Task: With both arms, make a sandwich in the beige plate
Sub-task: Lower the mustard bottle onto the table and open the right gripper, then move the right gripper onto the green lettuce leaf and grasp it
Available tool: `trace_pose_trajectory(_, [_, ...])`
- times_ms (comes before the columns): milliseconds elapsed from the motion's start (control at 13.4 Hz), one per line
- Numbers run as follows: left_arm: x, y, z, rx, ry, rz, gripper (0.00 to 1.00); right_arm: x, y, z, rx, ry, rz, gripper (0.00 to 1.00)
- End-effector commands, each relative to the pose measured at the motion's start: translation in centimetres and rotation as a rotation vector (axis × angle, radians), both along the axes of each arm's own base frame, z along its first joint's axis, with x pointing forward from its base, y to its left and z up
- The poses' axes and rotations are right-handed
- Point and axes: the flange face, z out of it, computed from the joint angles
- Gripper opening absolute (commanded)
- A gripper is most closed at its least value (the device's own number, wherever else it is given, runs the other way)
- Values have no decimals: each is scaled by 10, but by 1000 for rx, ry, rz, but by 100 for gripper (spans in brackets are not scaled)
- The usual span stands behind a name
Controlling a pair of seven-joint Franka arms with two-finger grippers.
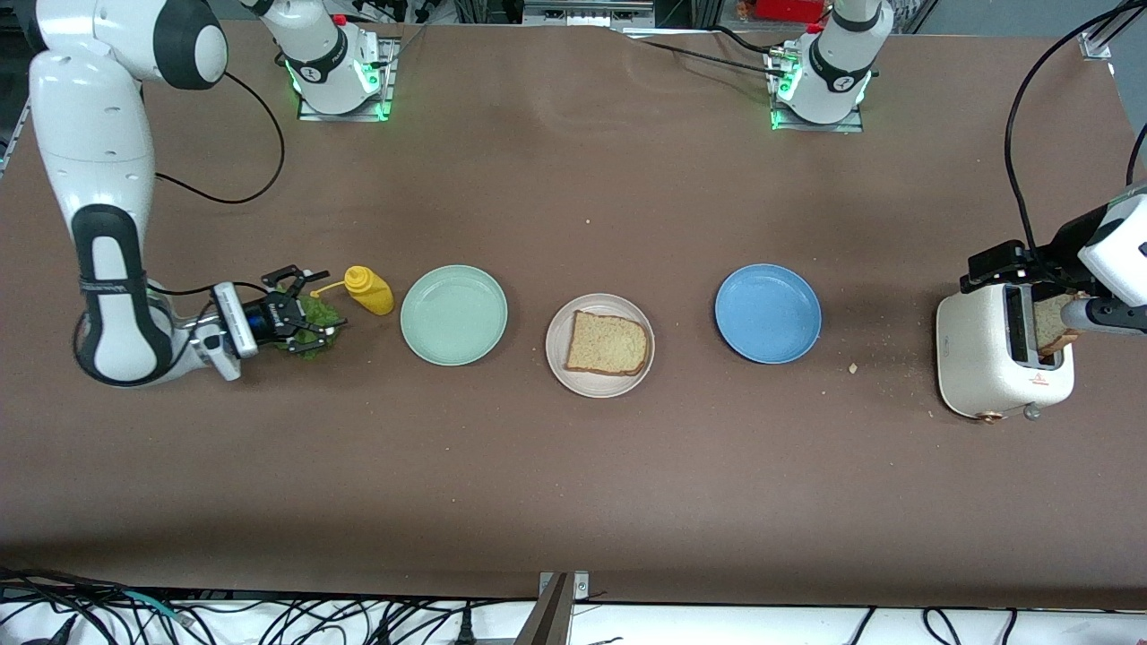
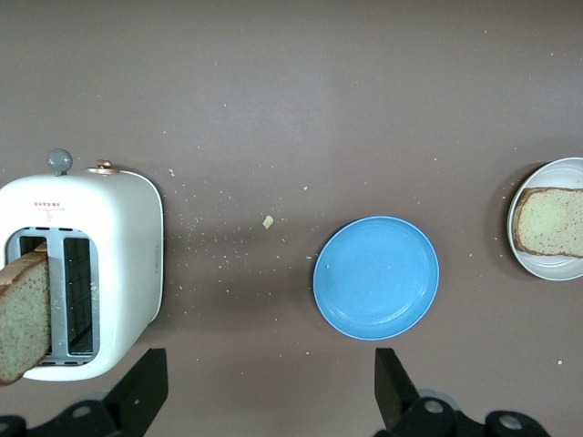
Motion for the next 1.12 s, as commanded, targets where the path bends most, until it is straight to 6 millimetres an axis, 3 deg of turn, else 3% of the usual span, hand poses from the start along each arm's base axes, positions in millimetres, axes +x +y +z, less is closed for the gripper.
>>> trace_pose_trajectory(0, [-3, -2, 3, 42, 3, -24, 100, 6, -20, 38, -153, 78, -18, 96])
trace_pose_trajectory(299, [-3, -2, 3, 42, 4, -22, 100, 23, -39, 88, -524, 158, -90, 96])
trace_pose_trajectory(672, [-3, -2, 3, 42, 4, -22, 100, 37, -31, 122, -926, 236, -191, 96])
trace_pose_trajectory(821, [-3, -2, 3, 42, 3, -22, 100, 43, -17, 128, -1040, 218, -225, 95])
trace_pose_trajectory(896, [-2, -2, 2, 43, 1, -22, 100, 44, -15, 124, -1098, 217, -243, 95])
trace_pose_trajectory(1045, [-1, 0, 0, 55, 2, -23, 100, 47, 9, 116, -1187, 142, -264, 95])
